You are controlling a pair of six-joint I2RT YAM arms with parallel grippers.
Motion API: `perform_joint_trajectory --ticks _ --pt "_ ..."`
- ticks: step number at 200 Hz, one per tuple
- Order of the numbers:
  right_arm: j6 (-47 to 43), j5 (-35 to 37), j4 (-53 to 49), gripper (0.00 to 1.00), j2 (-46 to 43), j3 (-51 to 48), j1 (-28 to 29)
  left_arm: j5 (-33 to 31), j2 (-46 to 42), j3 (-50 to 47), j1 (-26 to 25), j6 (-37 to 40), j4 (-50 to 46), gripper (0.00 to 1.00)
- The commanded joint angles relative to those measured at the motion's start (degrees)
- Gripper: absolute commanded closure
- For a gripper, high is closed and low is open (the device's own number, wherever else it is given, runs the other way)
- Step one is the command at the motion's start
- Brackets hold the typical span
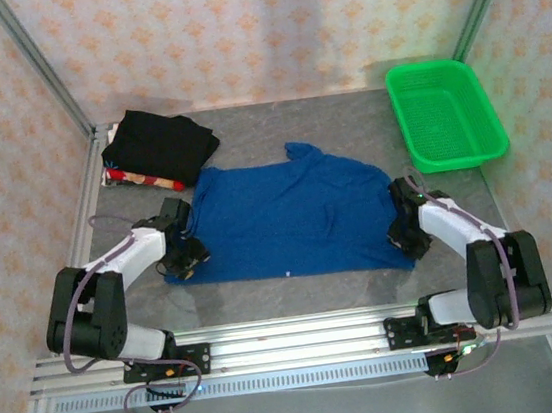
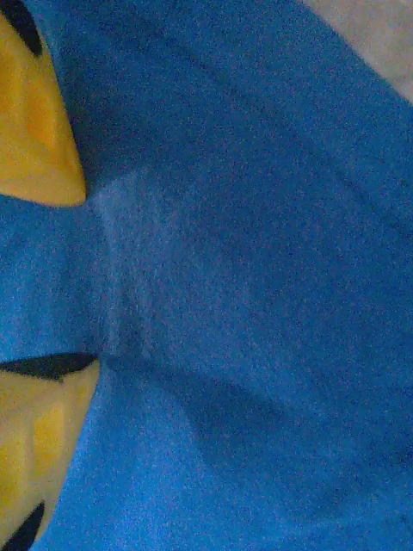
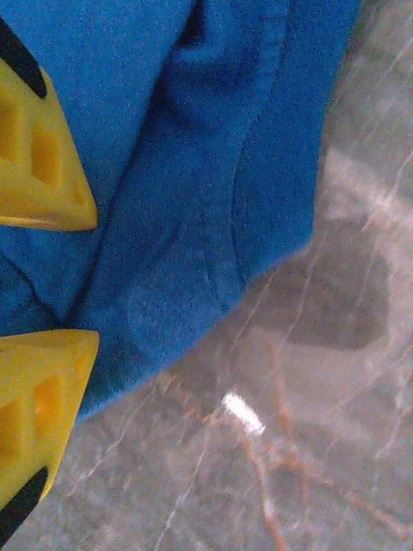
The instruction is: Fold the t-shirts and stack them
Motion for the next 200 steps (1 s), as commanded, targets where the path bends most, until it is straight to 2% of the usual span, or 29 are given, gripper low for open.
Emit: perform_joint_trajectory --ticks 1,22,40,58,73,96,118,149,200 --pt "0.20 2.33 -3.08 0.61 -1.67 1.53 -0.15 -1.10 -2.12 1.29 -0.56 -2.65 -10.65 0.43" --pt "-1.76 2.31 -3.46 0.55 -2.77 5.69 -0.15 -3.74 -3.82 9.13 -0.57 -1.81 -16.05 0.34" --pt "-4.47 0.58 -1.86 0.51 -2.34 9.96 -0.16 -6.73 -2.50 16.60 0.22 -1.12 -18.07 0.31" --pt "-8.13 -4.35 1.35 0.48 -0.09 13.68 -0.15 -8.60 1.20 22.61 0.92 -0.14 -16.75 0.28" --pt "-10.14 -7.28 2.99 0.47 2.74 15.89 -0.10 -7.57 5.30 26.84 1.61 1.39 -12.93 0.28" --pt "-11.37 -12.16 6.50 0.47 7.03 16.61 0.90 -5.66 11.06 31.34 1.45 5.46 -4.77 0.29" --pt "-10.56 -11.63 7.40 0.47 11.02 16.25 3.14 -4.95 17.71 37.32 0.83 10.17 -1.26 0.30" --pt "-9.15 -12.00 10.16 0.47 13.44 14.66 5.07 -6.54 26.95 47.90 -0.67 16.70 -3.68 0.35" --pt "-9.50 -12.90 10.89 0.47 14.95 13.53 5.29 -12.70 38.45 60.55 -0.85 21.57 -11.28 0.46"
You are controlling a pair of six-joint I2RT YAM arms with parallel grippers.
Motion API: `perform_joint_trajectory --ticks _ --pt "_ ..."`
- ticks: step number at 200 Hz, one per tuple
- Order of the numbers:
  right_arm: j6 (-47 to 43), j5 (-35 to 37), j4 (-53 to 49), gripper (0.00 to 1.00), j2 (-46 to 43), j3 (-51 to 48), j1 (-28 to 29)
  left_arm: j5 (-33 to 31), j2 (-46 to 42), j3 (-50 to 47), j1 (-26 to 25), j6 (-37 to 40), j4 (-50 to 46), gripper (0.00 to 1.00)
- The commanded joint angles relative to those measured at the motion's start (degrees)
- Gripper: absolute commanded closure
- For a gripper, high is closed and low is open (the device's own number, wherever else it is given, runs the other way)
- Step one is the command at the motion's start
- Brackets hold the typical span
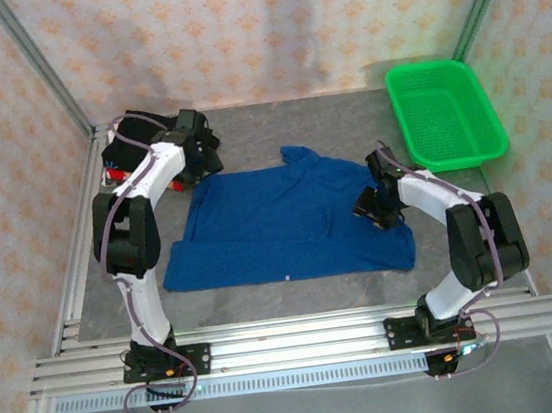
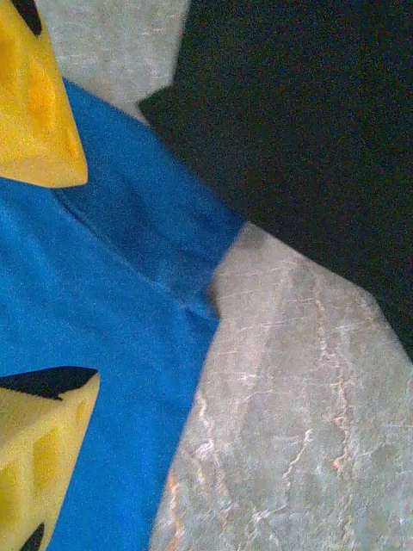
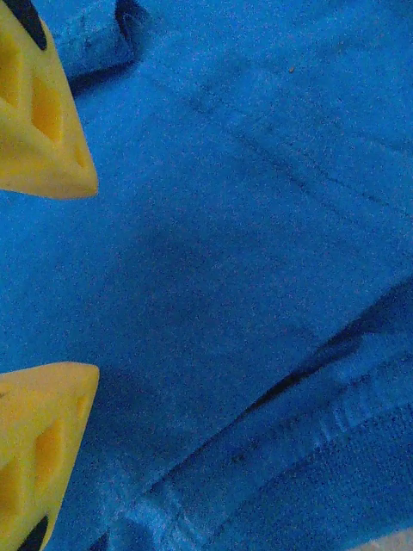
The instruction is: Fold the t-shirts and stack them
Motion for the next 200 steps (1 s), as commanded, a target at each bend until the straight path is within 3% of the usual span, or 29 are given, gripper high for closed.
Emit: perform_joint_trajectory --ticks 1,42,160,178,200 --pt "-0.12 -0.19 1.13 0.47 0.76 -1.14 0.14 -5.47 3.41 5.10 -0.17 4.76 -5.94 0.46" --pt "-0.11 -0.55 1.46 0.47 0.88 -1.12 0.22 -7.44 8.42 10.67 -0.17 6.81 -8.26 0.48" --pt "0.25 -0.91 1.92 0.47 1.10 -1.87 0.75 -5.33 15.23 16.49 -0.44 6.32 -8.61 0.51" --pt "0.32 -0.91 2.01 0.47 1.26 -1.80 0.81 -5.46 15.80 16.58 -0.44 6.10 -8.67 0.57" --pt "0.32 -0.77 1.93 0.47 1.56 -1.51 0.84 -5.88 15.86 16.93 -0.42 5.89 -8.57 0.72"
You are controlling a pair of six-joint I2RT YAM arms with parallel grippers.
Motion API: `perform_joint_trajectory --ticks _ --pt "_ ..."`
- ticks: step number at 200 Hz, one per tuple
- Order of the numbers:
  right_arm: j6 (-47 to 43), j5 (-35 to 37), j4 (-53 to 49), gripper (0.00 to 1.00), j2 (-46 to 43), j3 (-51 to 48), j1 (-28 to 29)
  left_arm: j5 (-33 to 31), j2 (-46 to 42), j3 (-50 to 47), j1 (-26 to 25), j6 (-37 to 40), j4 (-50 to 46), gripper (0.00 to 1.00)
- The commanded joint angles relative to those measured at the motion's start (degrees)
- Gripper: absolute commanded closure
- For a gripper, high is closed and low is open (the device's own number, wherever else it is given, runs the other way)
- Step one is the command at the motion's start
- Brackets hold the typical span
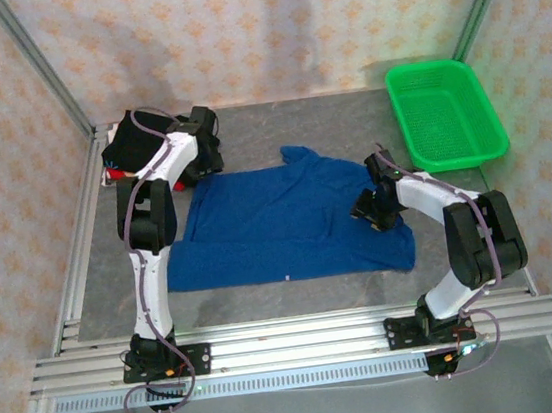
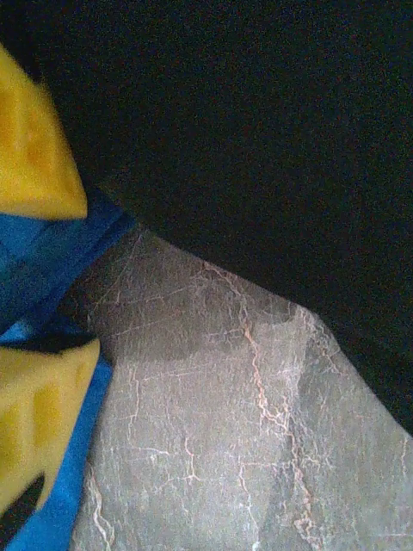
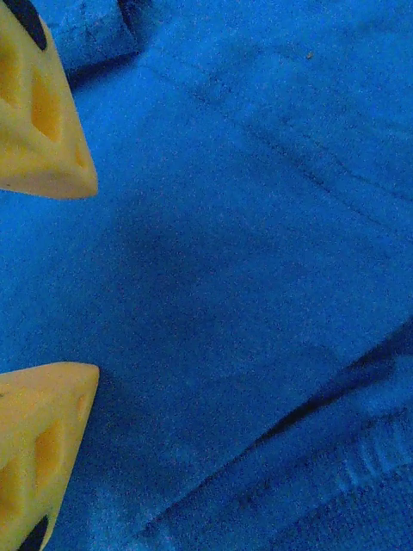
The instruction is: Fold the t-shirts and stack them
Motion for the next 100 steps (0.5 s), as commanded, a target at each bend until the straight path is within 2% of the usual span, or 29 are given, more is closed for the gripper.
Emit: perform_joint_trajectory --ticks 1,40,100 --pt "0.30 0.50 0.18 0.47 0.85 -0.31 0.45 -1.04 0.80 1.82 -0.38 -0.17 -2.23 0.73" --pt "0.17 0.78 0.00 0.47 1.06 -0.29 0.53 -2.65 -0.66 2.98 -0.03 0.61 -3.39 0.93" --pt "0.36 0.93 0.24 0.48 2.62 -0.85 0.53 -3.18 -1.34 3.94 1.31 3.16 -4.73 0.89"
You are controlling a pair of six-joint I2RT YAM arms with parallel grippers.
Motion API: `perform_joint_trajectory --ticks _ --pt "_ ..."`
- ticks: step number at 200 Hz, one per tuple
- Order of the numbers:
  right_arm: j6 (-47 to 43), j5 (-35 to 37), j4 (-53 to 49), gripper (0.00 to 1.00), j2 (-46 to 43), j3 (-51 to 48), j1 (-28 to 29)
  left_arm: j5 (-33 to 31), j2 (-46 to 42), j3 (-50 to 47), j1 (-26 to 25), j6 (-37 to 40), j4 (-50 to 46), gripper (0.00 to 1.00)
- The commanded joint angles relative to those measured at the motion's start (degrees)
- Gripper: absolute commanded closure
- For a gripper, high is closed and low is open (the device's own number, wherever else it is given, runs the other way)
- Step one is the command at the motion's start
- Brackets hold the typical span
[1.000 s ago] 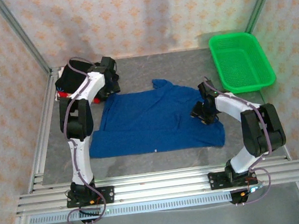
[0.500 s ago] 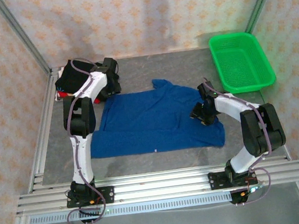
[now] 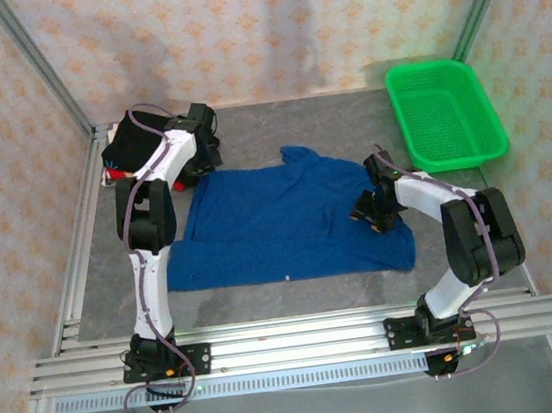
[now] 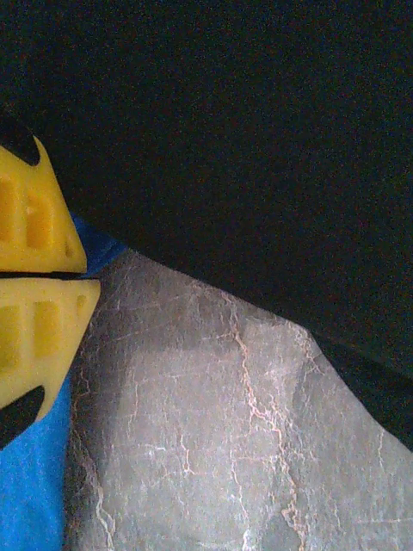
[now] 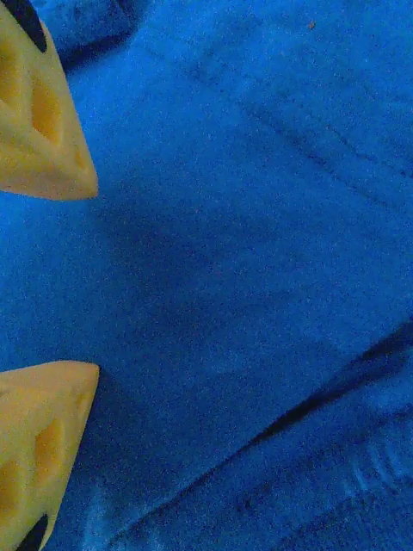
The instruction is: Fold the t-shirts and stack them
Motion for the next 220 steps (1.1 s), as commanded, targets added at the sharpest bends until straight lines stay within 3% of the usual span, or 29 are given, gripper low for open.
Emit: perform_joint_trajectory --ticks 1,79,169,220 --pt "0.41 0.94 0.21 0.48 1.21 -0.89 0.53 -2.39 -1.30 1.94 0.92 1.98 -2.85 0.89" --pt "0.47 0.63 0.57 0.48 1.80 -1.14 0.60 -2.84 -2.19 1.19 2.04 1.61 -1.85 0.83" --pt "0.38 0.33 1.01 0.48 2.66 -1.37 0.65 -2.24 -2.45 0.04 2.56 0.19 -0.32 0.83" --pt "0.30 0.10 1.01 0.48 3.32 -1.10 0.69 -1.99 -3.08 -0.02 2.82 -1.17 0.66 0.97"
